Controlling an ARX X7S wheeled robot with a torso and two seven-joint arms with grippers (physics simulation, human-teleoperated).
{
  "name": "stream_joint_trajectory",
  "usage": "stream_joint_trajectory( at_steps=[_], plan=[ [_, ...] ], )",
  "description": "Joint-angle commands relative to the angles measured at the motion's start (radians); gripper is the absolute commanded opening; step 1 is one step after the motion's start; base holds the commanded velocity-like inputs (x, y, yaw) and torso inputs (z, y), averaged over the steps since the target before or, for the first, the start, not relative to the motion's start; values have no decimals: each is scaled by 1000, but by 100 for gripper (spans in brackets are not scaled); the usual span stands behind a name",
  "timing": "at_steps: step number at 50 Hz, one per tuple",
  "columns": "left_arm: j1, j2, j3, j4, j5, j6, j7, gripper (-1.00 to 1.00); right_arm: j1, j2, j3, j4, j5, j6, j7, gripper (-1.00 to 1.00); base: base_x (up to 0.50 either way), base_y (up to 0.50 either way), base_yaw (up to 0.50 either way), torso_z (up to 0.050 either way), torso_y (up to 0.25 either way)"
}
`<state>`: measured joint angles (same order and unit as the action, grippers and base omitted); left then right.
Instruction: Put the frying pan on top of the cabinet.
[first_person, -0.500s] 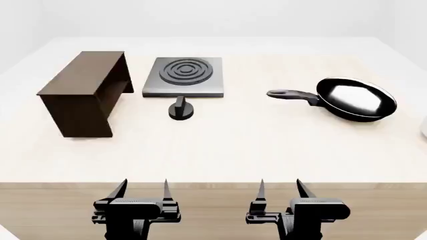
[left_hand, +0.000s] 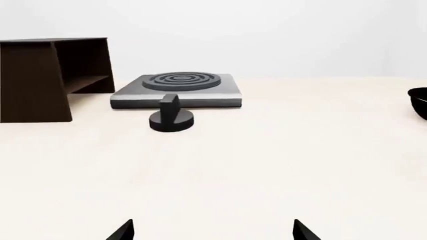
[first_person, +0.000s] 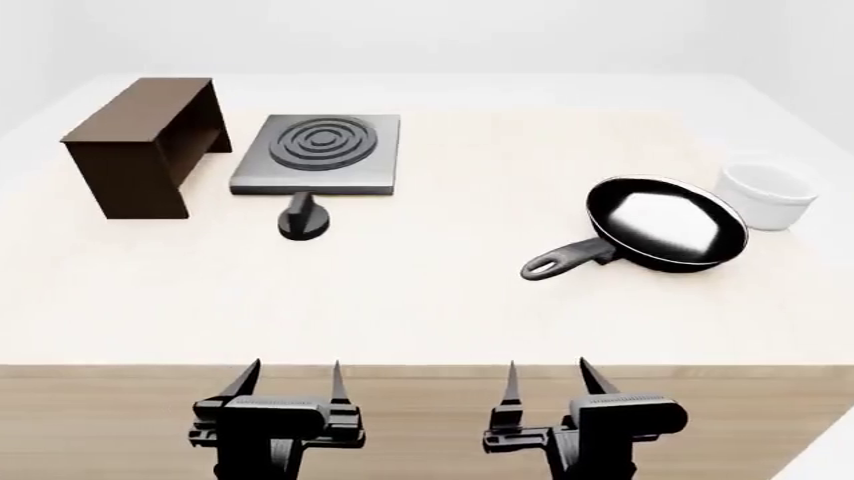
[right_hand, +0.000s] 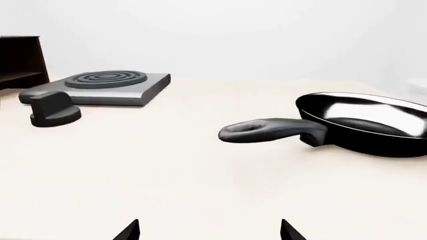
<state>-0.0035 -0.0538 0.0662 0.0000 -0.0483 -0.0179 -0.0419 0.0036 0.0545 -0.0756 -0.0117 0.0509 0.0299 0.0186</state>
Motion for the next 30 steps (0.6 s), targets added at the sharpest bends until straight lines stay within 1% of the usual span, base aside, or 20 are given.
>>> stream_joint_trajectory(
  at_steps=[1,23,24,25,26,27,29,30],
  plan=[
    [-2,-19,25,0,-16,-1,-19,100,6,21,-27,15,18,-5,9,100,0,-500,0,0,0],
    [-4,-43,50,5,-48,0,-45,100,5,45,-50,5,56,-1,34,100,0,-500,0,0,0],
    [-3,-45,48,32,-64,-37,-44,100,4,43,-44,-5,58,3,46,100,0,-500,0,0,0],
    [0,-53,49,107,-69,-101,-51,100,4,48,-39,-77,67,92,62,100,0,0,0,0,0],
    [1,-54,50,111,-71,-104,-52,100,3,49,-40,-81,68,95,64,100,0,0,0,0,0],
    [-25,-64,46,246,-86,-254,-71,100,17,72,-20,-231,117,245,74,100,0,0,0,0,0],
    [-79,-76,35,393,-100,-393,-96,100,49,98,4,-413,142,410,97,100,0,0,0,0,0],
    [-108,-82,33,443,-99,-449,-108,100,67,109,9,-475,142,458,111,100,0,0,0,0,0]
  ],
)
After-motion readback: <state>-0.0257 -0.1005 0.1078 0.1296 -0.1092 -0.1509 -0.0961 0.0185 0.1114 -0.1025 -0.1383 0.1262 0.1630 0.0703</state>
